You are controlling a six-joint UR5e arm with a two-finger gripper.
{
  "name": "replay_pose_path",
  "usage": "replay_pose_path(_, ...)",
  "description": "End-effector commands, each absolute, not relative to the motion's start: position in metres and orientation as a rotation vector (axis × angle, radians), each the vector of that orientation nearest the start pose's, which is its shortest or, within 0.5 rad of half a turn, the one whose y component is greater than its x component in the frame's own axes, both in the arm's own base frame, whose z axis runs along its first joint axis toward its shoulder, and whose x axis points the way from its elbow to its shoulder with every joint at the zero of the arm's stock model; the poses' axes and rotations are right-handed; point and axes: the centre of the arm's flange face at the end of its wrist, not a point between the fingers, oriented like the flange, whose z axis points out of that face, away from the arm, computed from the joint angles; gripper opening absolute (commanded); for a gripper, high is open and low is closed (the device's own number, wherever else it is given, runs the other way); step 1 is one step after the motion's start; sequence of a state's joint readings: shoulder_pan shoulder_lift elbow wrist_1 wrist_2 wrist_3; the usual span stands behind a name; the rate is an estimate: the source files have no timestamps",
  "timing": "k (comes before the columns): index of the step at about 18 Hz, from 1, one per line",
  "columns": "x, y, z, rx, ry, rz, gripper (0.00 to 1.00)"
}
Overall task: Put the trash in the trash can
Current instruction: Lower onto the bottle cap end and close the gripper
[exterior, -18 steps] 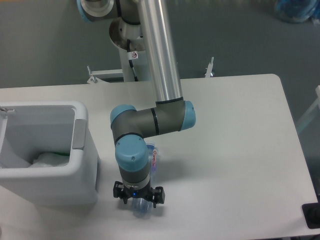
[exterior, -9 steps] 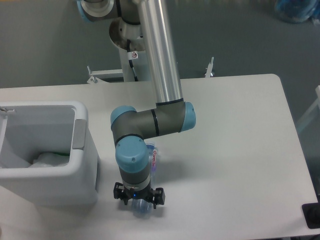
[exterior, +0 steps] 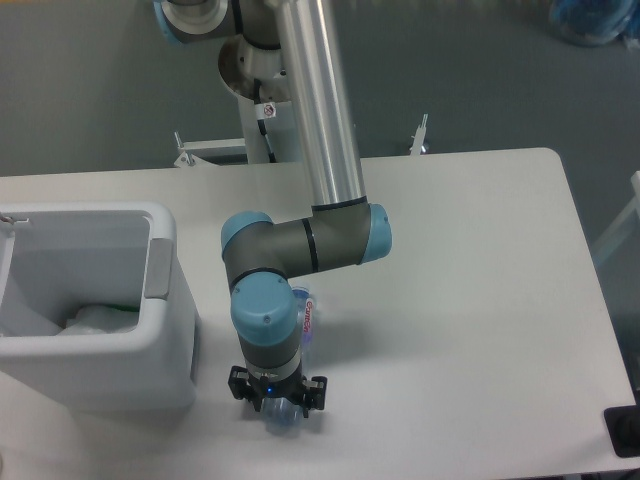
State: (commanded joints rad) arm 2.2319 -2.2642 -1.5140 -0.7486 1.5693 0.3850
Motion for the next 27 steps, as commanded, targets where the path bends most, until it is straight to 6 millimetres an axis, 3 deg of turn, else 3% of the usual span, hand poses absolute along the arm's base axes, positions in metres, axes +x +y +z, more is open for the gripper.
replay_pose_path(9, -0.326, 0.636, 0.179, -2.948, -0.412, 0.141, 0.68)
replay_pose_path(19, -0.327, 0.636, 0.184, -2.943, -0.413, 0.158, 0.68)
replay_pose_path(24, -0.329, 0.637, 0.204, -2.913, -0.406, 0.182, 0.66)
replay_pose_path(27, -0.347, 0.641, 0.25, -2.833, -0.429, 0.241, 0.66)
